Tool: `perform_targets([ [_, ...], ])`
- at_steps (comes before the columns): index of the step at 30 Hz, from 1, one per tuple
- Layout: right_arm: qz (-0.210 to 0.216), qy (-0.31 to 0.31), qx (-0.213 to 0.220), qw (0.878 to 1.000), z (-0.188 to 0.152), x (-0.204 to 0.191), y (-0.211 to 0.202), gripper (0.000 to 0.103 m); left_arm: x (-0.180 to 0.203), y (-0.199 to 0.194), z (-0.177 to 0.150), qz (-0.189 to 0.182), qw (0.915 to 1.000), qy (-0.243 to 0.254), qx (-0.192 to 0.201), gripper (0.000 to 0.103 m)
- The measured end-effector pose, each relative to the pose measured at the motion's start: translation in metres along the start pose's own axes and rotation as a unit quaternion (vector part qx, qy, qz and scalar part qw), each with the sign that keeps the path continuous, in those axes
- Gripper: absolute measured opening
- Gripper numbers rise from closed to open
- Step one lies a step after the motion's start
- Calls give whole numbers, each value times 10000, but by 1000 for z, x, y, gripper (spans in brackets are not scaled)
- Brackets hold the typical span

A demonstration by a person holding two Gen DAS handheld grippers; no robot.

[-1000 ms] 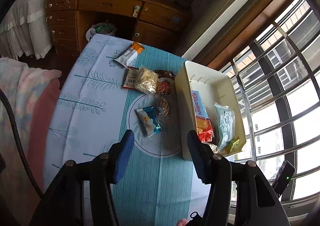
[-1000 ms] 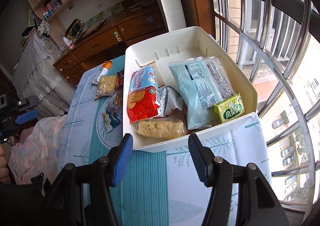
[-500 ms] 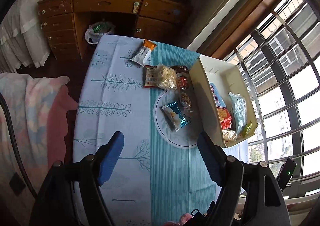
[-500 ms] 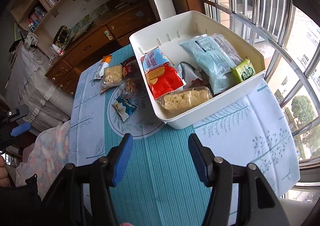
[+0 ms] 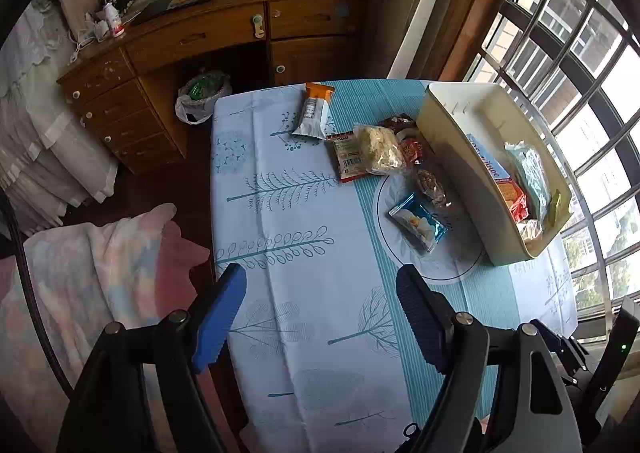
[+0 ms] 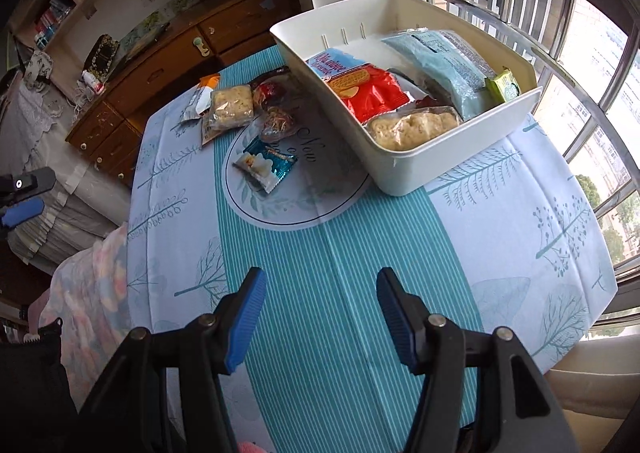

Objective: Organize snacks
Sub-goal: 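Withdraw both tools from the tray toward the remaining small snacks, then grasp the clear cracker bag with the left gripper while the right grasps the blue-white candy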

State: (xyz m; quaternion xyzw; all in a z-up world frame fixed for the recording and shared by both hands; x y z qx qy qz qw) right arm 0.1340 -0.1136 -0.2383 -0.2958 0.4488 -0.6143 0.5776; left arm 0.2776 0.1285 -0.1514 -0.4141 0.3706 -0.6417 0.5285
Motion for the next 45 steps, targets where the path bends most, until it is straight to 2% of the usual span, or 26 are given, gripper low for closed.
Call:
perform_targets([
  [7, -382, -877, 26, 9954, 3, -29, -2, 58, 9, 9, 8, -177, 9998, 117, -43, 78],
  [15, -713, -2038, 418, 9755, 11, -54, -4, 58, 25, 28, 27, -305, 9994, 98, -145, 81],
  [21, -514, -2567, 696, 9626, 26, -59, 9, 58, 41, 53, 46, -218, 9994, 20, -275, 84],
  [24, -416, -2650, 757, 9604, 36, -56, 18, 58, 47, 66, 52, -197, 9990, -22, -393, 85],
  [27, -238, -2786, 738, 9573, 44, -57, 29, 59, 54, 81, 58, -118, 9986, -13, -515, 85],
  [30, -93, -2943, 667, 9533, 49, -58, 44, 69, 58, 98, 60, -79, 9982, -51, -591, 85],
  [33, 45, -3156, 632, 9468, 50, -64, 59, 70, 61, 115, 62, -88, 9977, -136, -665, 85],
  [39, 276, -3289, 510, 9426, 55, -68, 90, 70, 68, 149, 71, -48, 9968, -187, -782, 85],
  [45, 301, -3502, 583, 9344, 63, -69, 115, 69, 81, 181, 82, -52, 9957, -126, -921, 85],
])
Point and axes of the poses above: each gripper's, at about its wrist camera, not at the fingertips, and y roughly the way its jaws point, x to its right, z to its top, the point moved 2 cm from there along y, roughly the way its jaws point, and after that the axes turned 11 degrees about -y, right-handed, at the moved point
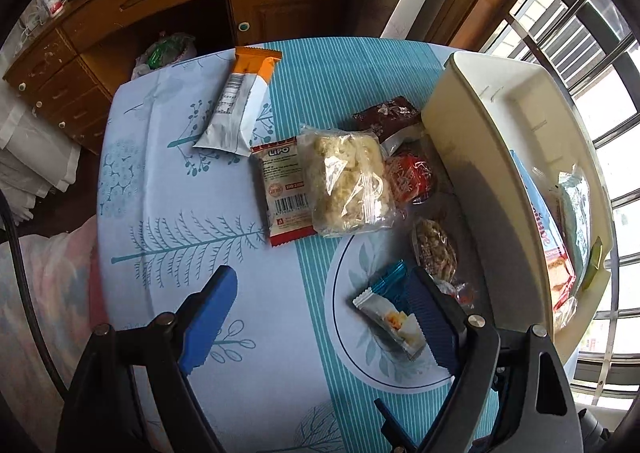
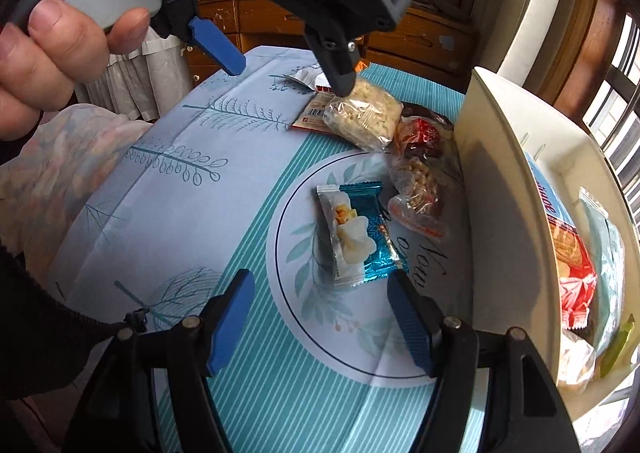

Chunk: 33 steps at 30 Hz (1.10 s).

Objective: Organize snacks
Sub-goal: 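Grasp the clear cracker bag with the left gripper while the right grasps the blue-white candy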

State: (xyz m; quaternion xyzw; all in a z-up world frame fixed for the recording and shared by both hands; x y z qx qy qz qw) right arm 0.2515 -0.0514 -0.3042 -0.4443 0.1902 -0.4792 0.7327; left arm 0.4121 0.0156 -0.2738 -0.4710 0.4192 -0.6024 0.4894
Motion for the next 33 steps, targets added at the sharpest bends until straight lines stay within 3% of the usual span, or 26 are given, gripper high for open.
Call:
perform_targets([
  [8, -192, -109, 132, 9997, 5, 13, 24, 69, 22, 33, 24, 52, 9998, 144, -112, 85],
  [21, -178, 328, 221, 9991, 7, 34, 46, 69, 44, 74, 46, 680, 9966, 322, -350, 85],
  [26, -55, 347, 233, 9991, 5, 38, 48, 56, 43, 82, 50, 803, 9956, 205, -444, 85],
  [33, 139, 337, 277, 9990, 1, 41, 50, 51, 37, 87, 54, 782, 9958, 29, -484, 82],
])
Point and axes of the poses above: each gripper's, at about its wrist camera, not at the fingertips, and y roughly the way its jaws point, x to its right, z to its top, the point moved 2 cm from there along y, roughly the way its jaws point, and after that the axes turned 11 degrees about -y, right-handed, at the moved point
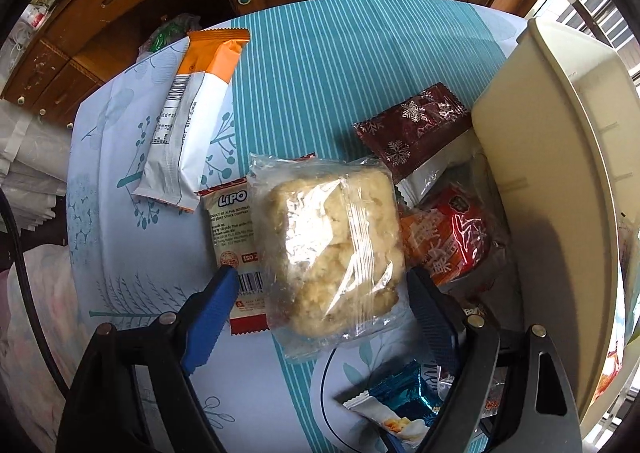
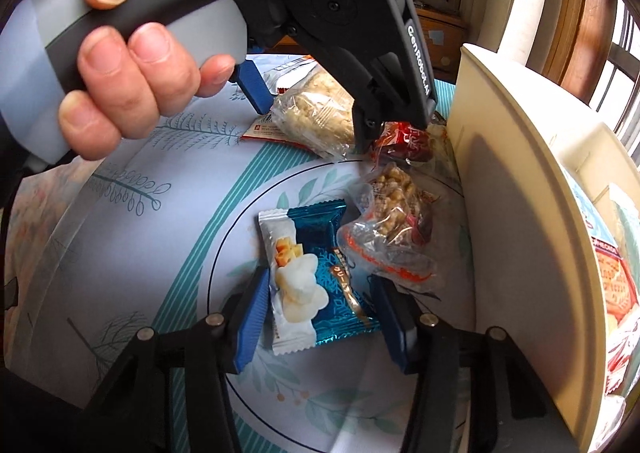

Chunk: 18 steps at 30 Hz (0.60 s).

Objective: Organize snacks
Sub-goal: 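Grasp the clear cracker bag with the left gripper while the right grasps the blue-white candy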

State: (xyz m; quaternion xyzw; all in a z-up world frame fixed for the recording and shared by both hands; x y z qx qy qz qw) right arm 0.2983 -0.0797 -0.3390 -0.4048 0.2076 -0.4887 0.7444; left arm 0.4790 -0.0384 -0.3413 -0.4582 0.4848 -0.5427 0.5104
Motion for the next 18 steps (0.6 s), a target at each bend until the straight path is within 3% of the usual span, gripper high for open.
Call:
perform_targets([
  [2, 57, -28, 5, 10000, -2, -2, -2, 51, -3, -1, 0, -33, 10000, -39, 1, 78],
  [5, 140, -53, -28, 9999, -3, -3, -3, 50, -2, -4, -3, -57, 10000, -2, 43, 63],
  [10, 216, -51, -49, 9997, -1, -3, -7, 46, -3, -10, -7, -143, 9999, 7, 36, 52],
  [18, 262, -118, -159, 9995, -1, -11, -18, 44, -14, -28, -16, -288, 9995, -86, 50, 48],
])
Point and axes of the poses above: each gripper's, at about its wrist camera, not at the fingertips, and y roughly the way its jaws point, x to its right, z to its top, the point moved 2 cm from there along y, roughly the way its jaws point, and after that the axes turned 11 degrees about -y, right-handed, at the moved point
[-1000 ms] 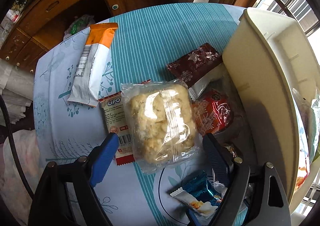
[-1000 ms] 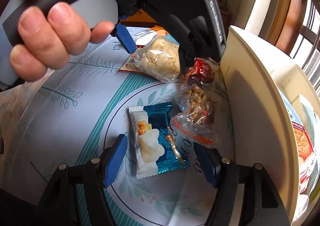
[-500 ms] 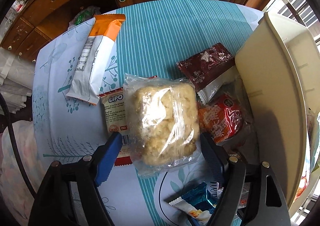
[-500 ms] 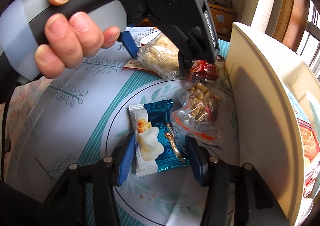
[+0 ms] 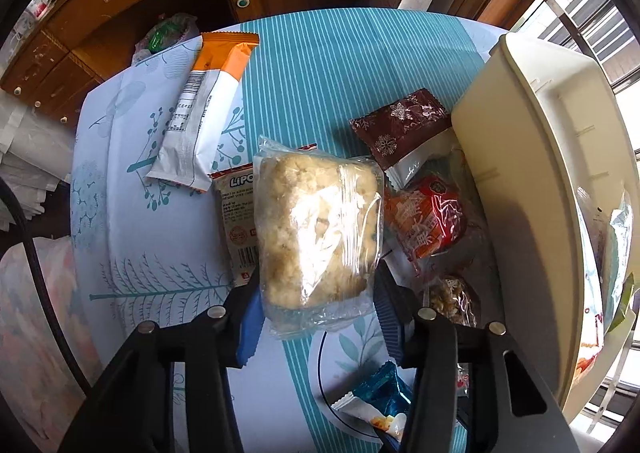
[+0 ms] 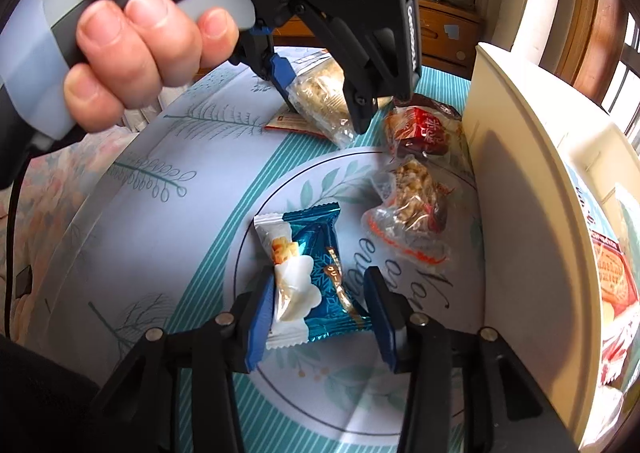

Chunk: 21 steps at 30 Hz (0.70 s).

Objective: Organize snacks
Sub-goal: 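Grasp the clear cracker bag with the left gripper while the right grasps the blue-white candy, then lift both held snacks and carry them over the white tray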

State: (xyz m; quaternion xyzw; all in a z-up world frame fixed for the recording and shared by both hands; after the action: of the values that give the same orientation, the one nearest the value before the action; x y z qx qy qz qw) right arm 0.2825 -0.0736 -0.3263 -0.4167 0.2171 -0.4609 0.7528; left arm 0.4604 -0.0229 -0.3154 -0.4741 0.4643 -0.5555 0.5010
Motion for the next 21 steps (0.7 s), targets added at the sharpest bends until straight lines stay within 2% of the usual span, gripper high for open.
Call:
perform_targets([
  [16, -191, -123, 14, 9997, 4, -29, -39, 44, -34, -67, -40, -427, 9987, -39, 288, 47],
  [21, -272, -66, 90, 9996, 4, -44, -57, 44, -47, -96, -67, -639, 9970, -66, 437, 47],
])
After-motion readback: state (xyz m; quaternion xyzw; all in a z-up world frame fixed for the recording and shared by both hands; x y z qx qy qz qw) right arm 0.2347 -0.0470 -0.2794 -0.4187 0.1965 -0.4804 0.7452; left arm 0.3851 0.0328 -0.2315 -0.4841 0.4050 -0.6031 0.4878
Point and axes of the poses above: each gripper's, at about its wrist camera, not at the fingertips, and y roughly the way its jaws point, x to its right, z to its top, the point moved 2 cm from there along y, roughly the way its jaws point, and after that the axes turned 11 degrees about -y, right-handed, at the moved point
